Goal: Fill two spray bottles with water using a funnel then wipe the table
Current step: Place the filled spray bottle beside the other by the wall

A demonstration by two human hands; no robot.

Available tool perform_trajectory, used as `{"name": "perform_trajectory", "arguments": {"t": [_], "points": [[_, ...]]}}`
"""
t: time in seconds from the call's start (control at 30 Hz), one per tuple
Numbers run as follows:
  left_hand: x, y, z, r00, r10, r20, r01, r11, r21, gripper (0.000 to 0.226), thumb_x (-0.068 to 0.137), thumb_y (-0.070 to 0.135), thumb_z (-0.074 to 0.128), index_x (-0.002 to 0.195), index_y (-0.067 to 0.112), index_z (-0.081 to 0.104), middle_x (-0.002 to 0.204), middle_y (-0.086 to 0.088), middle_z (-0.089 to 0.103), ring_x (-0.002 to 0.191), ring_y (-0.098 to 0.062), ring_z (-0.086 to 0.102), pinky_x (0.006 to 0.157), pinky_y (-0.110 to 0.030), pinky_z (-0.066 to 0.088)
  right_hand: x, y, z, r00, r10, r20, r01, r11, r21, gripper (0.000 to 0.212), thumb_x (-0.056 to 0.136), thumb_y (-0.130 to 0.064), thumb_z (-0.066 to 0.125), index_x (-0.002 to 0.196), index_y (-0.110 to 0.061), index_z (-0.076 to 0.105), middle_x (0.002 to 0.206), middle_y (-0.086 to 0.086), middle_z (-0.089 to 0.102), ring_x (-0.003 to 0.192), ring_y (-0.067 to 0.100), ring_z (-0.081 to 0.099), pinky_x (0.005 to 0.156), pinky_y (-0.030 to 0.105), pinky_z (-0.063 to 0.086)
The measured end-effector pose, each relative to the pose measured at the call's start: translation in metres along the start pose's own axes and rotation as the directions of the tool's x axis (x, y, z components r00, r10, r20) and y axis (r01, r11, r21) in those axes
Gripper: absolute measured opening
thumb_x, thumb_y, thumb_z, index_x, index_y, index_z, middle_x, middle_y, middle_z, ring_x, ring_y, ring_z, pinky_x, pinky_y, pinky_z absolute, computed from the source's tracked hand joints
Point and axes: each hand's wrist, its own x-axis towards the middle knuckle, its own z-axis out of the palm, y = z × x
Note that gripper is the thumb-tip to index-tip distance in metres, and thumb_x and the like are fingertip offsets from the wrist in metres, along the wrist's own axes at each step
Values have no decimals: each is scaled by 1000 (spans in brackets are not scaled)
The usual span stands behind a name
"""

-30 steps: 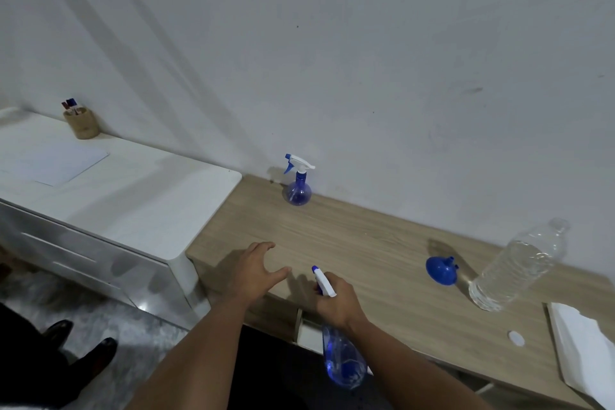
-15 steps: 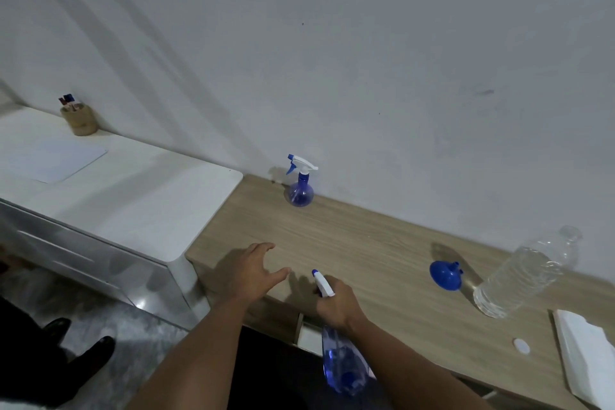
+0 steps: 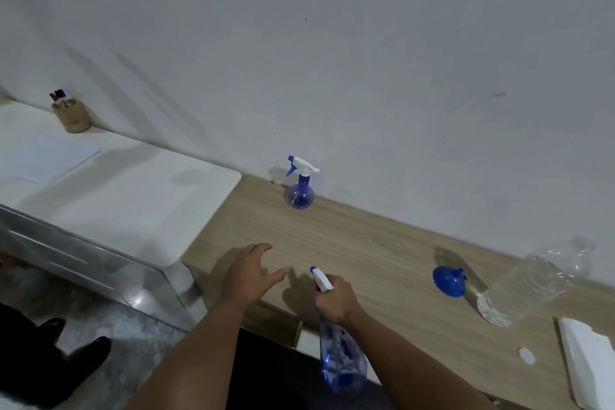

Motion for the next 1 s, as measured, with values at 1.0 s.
{"name": "perform_trajectory", "arguments": {"t": [1.0], "points": [[100, 133, 42, 914, 198, 355, -54, 924, -378, 96, 61, 45, 95, 143, 23, 48, 134, 5, 62, 122, -14, 61, 104, -35, 51, 91, -129, -160, 864, -361, -352, 466, 837, 286, 39, 88, -4, 69, 88, -41, 81, 108, 5, 80, 88, 18, 68, 82, 33, 54]]}}
